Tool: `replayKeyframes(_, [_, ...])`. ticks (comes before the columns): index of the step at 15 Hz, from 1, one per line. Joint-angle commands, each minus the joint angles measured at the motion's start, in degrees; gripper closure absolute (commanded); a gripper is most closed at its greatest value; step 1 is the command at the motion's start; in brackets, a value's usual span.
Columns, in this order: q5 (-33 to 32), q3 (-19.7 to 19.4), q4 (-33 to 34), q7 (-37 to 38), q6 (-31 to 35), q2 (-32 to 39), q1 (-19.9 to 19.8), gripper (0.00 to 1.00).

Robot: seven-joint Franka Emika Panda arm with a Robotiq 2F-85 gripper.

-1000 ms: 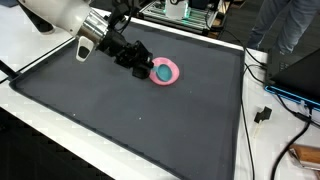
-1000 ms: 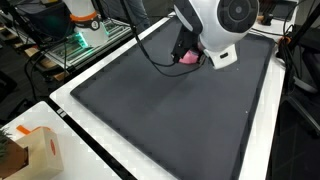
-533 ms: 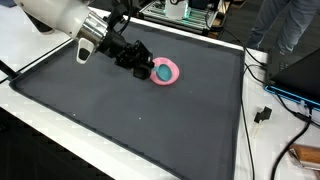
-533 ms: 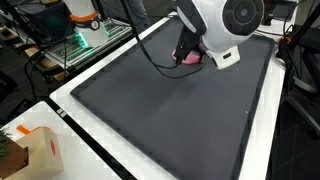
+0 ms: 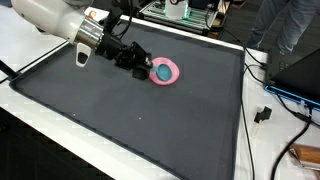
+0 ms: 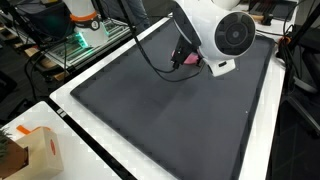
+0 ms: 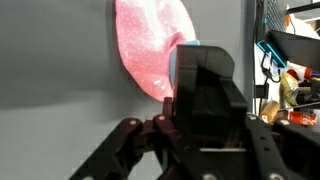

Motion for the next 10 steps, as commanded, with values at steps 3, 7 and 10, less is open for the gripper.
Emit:
replayKeyframes(3, [-2.64, -0.22, 0.27, -1.11, 0.88, 0.73, 0.61, 0.75])
replayKeyframes(7, [-2.64, 0.34, -0.49, -0.35, -0.53, -1.27, 0.75, 0.75])
replayKeyframes(10, [-3.72, 0.66, -1.04, -0.23, -0.95, -2.78, 1.27, 0.75])
